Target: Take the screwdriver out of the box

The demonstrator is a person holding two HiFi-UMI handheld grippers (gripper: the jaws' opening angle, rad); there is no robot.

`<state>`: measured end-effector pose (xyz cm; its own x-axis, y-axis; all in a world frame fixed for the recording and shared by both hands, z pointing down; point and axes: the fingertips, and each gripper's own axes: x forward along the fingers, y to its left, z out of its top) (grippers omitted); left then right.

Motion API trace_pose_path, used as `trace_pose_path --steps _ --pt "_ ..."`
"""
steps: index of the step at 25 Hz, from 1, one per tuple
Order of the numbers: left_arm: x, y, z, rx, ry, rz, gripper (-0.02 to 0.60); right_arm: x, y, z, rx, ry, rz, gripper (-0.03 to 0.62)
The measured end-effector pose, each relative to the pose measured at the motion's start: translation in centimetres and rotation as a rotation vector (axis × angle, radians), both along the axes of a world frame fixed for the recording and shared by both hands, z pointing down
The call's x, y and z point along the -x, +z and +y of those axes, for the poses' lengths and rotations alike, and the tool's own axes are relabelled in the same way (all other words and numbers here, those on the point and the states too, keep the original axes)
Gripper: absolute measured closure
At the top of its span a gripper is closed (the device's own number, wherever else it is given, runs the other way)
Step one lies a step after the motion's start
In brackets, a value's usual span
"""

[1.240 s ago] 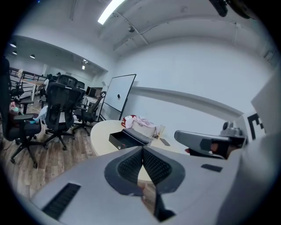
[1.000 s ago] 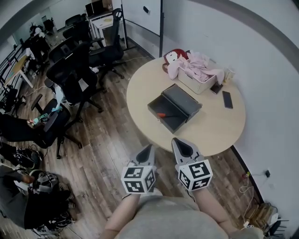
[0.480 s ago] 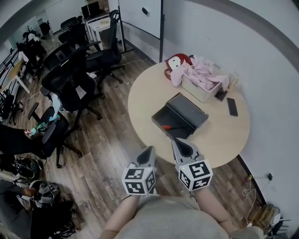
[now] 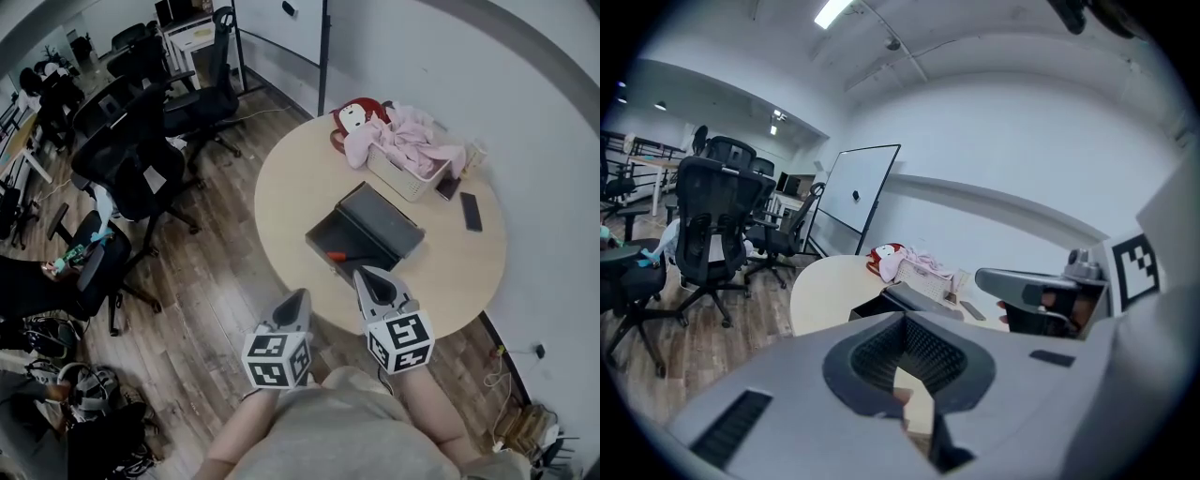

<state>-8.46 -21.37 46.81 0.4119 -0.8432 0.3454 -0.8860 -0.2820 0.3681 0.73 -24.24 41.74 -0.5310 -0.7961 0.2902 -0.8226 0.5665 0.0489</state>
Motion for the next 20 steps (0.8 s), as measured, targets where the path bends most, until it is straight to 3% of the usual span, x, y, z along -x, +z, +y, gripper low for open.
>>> trace_pose_path --steps 10,20 --pt "-0.9 1.6 -2.7 0.036 -0.057 0.011 0.578 -4.1 1.6 -5.7 0.032 -0.030 0.090 0.594" --pt "-1.6 1.8 -5.5 0.069 -0.154 -0.008 0.578 -4.3 5.2 -10.4 0.115 -0.177 0.168 0.594"
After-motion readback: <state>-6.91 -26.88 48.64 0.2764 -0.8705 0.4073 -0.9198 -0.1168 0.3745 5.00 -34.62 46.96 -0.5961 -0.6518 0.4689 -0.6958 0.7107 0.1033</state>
